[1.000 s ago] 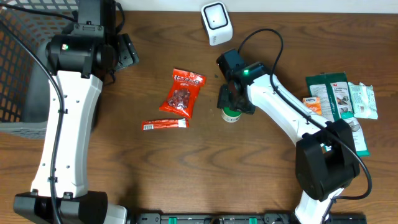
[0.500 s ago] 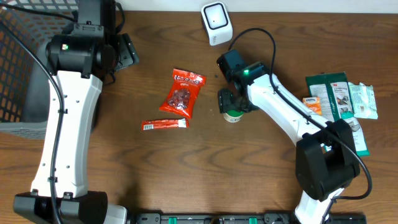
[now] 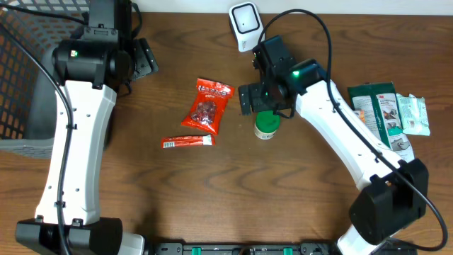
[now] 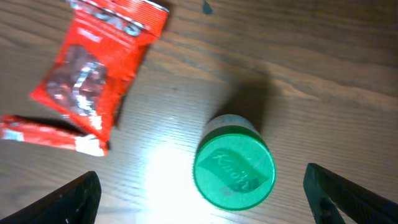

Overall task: Scan the item barcode
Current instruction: 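Lift the right gripper from the jar toward the scanner, then close the right gripper on the green-lidded jar and lift it, then carry the jar up to the white scanner with the right gripper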

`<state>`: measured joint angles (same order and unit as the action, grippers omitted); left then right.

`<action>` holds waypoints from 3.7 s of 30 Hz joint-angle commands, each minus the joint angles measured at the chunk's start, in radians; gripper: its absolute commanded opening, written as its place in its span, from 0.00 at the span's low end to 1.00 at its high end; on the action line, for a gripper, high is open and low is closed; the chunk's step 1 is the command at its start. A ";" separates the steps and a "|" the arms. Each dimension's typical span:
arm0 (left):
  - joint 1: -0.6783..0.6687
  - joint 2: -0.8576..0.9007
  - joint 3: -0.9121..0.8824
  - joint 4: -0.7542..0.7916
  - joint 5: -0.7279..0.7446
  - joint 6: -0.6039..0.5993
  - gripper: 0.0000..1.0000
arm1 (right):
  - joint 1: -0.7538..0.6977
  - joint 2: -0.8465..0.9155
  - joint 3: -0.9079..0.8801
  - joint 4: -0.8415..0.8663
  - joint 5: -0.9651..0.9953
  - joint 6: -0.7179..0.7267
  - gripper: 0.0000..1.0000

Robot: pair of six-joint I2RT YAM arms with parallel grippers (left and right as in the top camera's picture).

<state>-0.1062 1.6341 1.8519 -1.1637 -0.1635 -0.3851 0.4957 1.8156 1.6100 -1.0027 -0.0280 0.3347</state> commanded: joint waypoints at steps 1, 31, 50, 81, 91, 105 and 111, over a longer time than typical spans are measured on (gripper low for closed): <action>0.003 -0.020 0.006 -0.003 -0.009 0.006 0.84 | -0.001 -0.011 0.016 -0.006 -0.046 0.013 0.99; 0.003 -0.020 0.006 -0.003 -0.009 0.006 0.84 | -0.049 0.145 0.012 -0.098 -0.059 0.159 0.99; 0.003 -0.020 0.005 -0.003 -0.009 0.006 0.84 | -0.043 0.235 -0.006 -0.101 -0.022 0.204 0.99; 0.003 -0.020 0.005 -0.003 -0.009 0.006 0.84 | -0.047 0.224 -0.126 0.054 -0.026 0.171 0.59; 0.003 -0.020 0.005 -0.003 -0.009 0.006 0.84 | -0.050 0.137 -0.065 0.053 -0.026 0.007 0.47; 0.003 -0.020 0.005 -0.003 -0.009 0.006 0.84 | -0.061 0.000 0.341 -0.222 -0.056 -0.103 0.36; 0.003 -0.020 0.005 -0.003 -0.009 0.006 0.84 | -0.072 0.003 0.537 -0.235 -0.018 -0.145 0.34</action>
<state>-0.1062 1.6341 1.8519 -1.1637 -0.1635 -0.3851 0.4358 1.8496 2.0644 -1.2591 -0.0757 0.2405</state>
